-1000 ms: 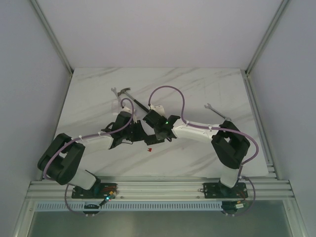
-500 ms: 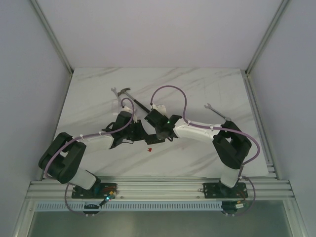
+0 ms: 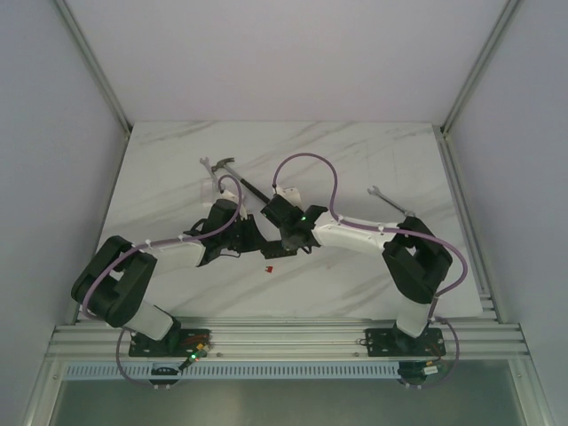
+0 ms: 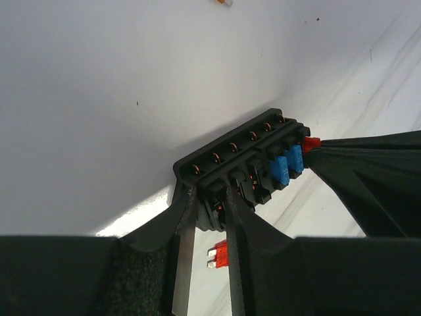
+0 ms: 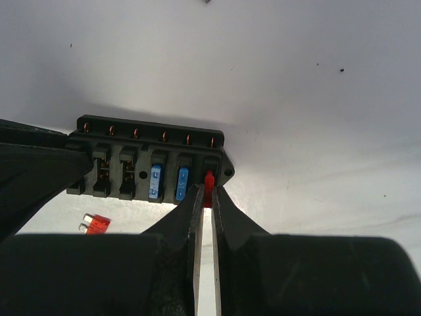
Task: Snap on the fuse box
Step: Install the fuse at the fuse box base.
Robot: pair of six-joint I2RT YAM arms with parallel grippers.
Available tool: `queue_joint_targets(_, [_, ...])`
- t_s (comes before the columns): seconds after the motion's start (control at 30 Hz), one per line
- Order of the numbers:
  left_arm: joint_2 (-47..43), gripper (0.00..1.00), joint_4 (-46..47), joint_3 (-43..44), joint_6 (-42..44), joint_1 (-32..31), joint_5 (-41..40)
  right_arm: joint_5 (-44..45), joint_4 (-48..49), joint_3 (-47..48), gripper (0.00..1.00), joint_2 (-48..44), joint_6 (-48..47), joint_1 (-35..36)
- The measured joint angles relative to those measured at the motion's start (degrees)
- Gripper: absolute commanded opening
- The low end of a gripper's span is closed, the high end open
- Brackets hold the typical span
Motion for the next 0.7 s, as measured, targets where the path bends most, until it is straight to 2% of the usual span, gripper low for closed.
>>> queue_joint_targets(0.7, [0.07,0.30,-0.04,0.09,-0.39,0.04,0.02,-0.94,-2.54,2.27,0.00,1.77,2.43,-0.52])
